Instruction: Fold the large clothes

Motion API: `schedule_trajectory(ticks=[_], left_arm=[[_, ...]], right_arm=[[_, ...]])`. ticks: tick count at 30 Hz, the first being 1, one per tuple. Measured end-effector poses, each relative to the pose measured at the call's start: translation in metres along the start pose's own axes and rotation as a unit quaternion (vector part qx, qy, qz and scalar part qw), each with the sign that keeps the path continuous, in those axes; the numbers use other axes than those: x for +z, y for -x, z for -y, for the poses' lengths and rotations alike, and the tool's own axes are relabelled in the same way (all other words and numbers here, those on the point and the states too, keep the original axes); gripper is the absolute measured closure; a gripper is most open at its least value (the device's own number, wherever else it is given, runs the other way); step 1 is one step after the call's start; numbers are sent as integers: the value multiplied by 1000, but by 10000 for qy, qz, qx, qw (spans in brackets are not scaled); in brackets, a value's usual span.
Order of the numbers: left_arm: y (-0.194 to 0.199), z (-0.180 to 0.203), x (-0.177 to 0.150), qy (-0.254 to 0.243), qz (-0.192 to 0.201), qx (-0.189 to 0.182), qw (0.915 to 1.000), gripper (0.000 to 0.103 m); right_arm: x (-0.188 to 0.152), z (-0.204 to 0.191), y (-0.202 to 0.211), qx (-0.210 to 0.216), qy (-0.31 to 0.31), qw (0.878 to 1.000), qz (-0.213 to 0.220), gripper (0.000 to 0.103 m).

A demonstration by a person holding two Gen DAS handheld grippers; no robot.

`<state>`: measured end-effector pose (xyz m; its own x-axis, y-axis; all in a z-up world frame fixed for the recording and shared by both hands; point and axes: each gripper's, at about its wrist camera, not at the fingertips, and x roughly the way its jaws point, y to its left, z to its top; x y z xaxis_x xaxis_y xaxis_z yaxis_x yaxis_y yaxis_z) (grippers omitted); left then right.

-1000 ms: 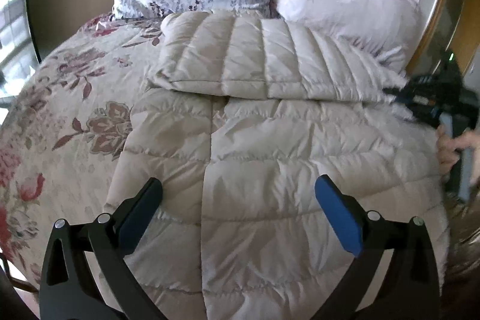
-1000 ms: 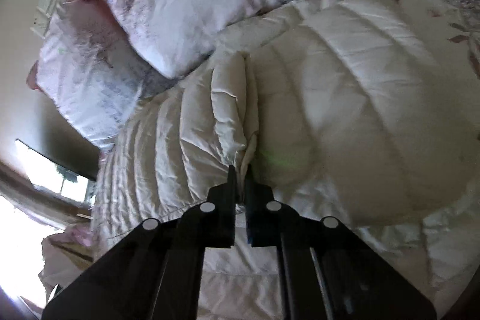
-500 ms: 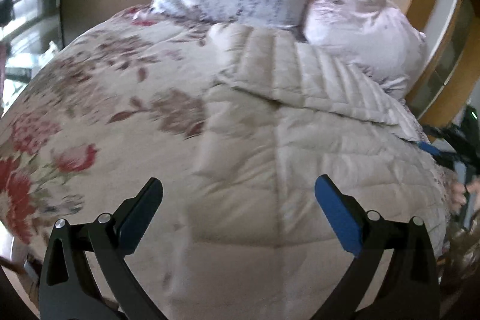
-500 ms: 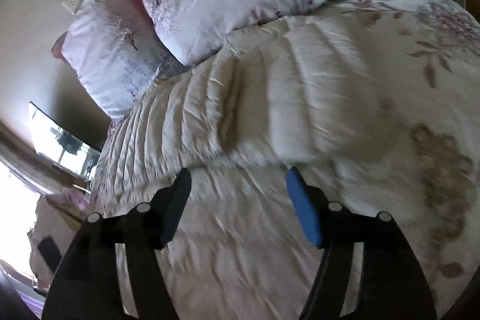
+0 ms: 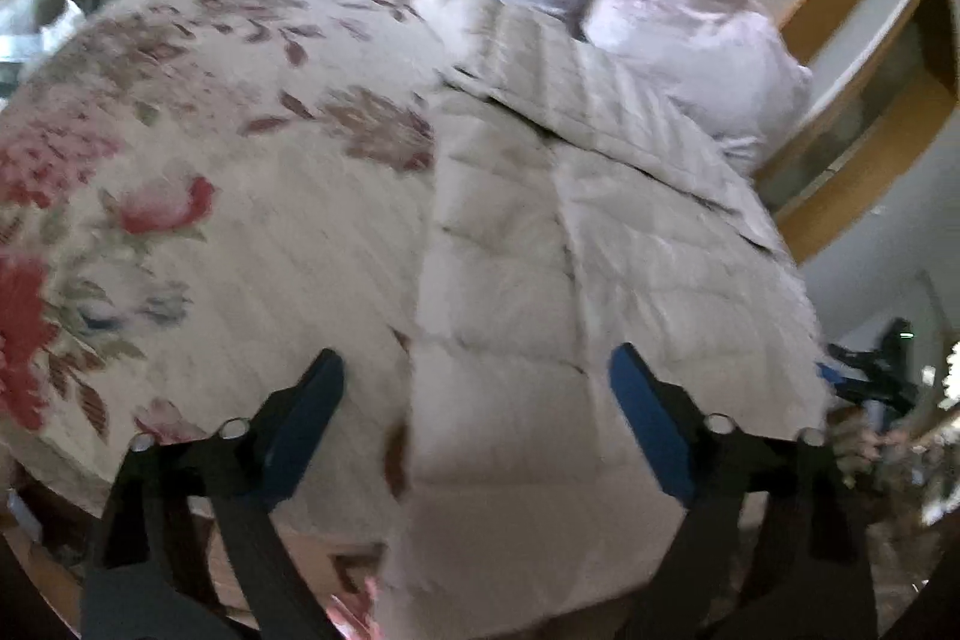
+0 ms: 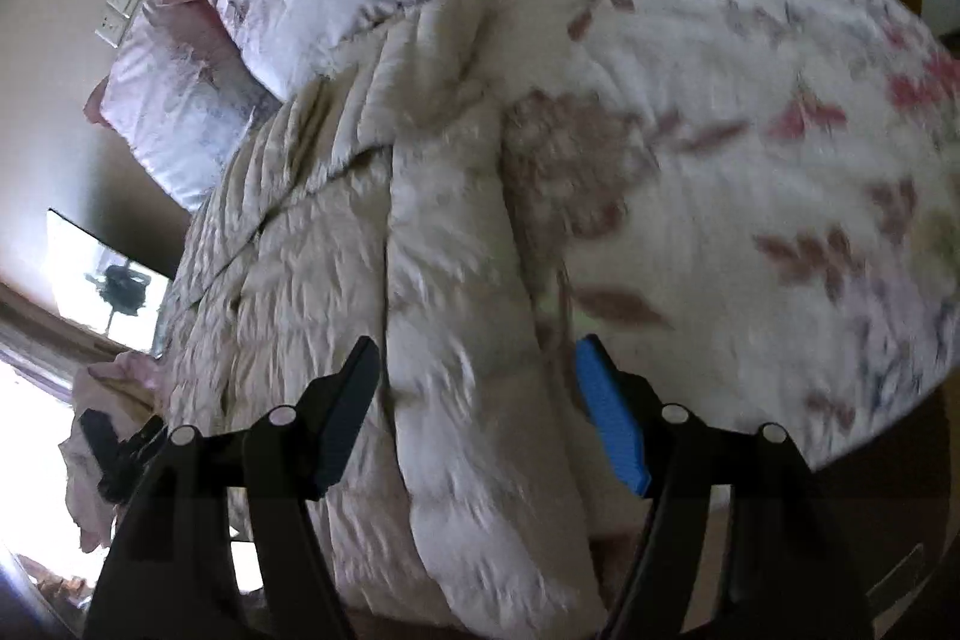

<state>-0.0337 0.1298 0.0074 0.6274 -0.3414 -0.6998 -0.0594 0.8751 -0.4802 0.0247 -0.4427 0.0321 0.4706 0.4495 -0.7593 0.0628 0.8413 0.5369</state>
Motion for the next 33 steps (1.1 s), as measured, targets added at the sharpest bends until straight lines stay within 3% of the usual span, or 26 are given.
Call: schedule_trajectory(ticks=[6, 11, 15, 19, 24, 27, 29, 32, 33], left_arm=[[6, 1, -13, 12, -117, -467, 9988, 18], [17, -4, -31, 70, -107, -932, 9956, 18], [26, -13, -42, 248, -19, -1232, 9921, 18], [30, -16, -50, 291, -23, -1343, 9905, 18], [14, -25, -62, 487, -390, -1189, 9909, 18], [-2, -29, -67, 654, -553, -1315, 9876, 20], [-11, -29, -70, 731, -658, -1464, 9843, 26], [-16, -28, -70, 761, -746, -1677, 9801, 45], [-15, -27, -69, 739, -763, -1749, 9788, 53]], right_arm=[[-33, 9, 1, 492, -17, 9980, -407, 34], [-55, 12, 13, 620, 167, 9957, -667, 22], [-69, 26, 9, 689, 42, 9941, -837, 18], [-76, 34, -9, 1156, -133, 9887, -945, 18], [-85, 29, -25, 1505, -112, 9823, -1106, 19], [-89, 25, -26, 1621, -41, 9802, -1140, 36], [-89, 21, -25, 1644, 14, 9796, -1159, 55], [-91, 13, -20, 1729, 146, 9780, -1155, 76], [-91, 10, -17, 1791, 221, 9770, -1135, 77]])
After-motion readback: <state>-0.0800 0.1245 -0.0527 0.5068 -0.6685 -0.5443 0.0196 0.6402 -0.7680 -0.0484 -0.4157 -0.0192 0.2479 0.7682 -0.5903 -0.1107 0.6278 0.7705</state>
